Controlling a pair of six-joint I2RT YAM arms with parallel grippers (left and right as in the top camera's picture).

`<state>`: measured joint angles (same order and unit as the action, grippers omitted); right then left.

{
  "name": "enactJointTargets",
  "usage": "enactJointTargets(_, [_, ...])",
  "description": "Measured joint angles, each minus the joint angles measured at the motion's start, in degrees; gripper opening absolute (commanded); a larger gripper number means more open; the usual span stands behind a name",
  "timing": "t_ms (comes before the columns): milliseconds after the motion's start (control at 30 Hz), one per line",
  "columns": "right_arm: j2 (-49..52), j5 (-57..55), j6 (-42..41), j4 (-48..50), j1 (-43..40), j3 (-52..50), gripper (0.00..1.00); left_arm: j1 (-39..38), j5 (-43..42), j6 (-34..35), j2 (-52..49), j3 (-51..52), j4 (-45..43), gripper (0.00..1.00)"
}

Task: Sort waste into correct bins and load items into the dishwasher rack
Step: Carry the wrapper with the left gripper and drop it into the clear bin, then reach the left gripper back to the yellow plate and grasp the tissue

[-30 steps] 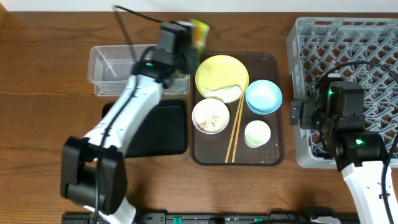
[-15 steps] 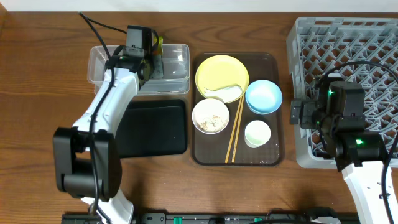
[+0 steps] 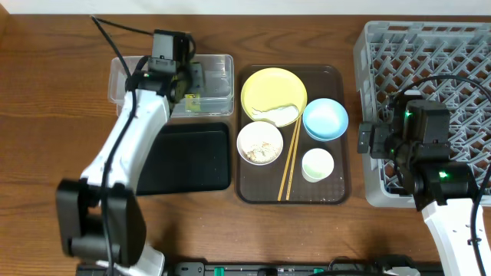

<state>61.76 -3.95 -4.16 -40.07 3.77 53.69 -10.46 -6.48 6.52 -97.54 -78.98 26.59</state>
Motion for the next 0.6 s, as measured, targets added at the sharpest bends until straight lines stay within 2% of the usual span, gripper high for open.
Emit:
enactJointTargets(200, [0.0,0.0,0.0,0.0,0.0,0.0,0.99,-9.4,-7.2,-5.0,0.7,0.0,-0.2,0.53])
enactJointTargets(400, [0.0,0.0,0.0,0.0,0.0,0.0,0.99,-18.5,-9.5,-13.8,-6.8,0.0,-3.0,0.66])
enactJointTargets(600, [0.0,0.0,0.0,0.0,0.0,0.0,0.99,-22.7,-9.9,-17.9,-15.6,0.0,-9.9,0.66])
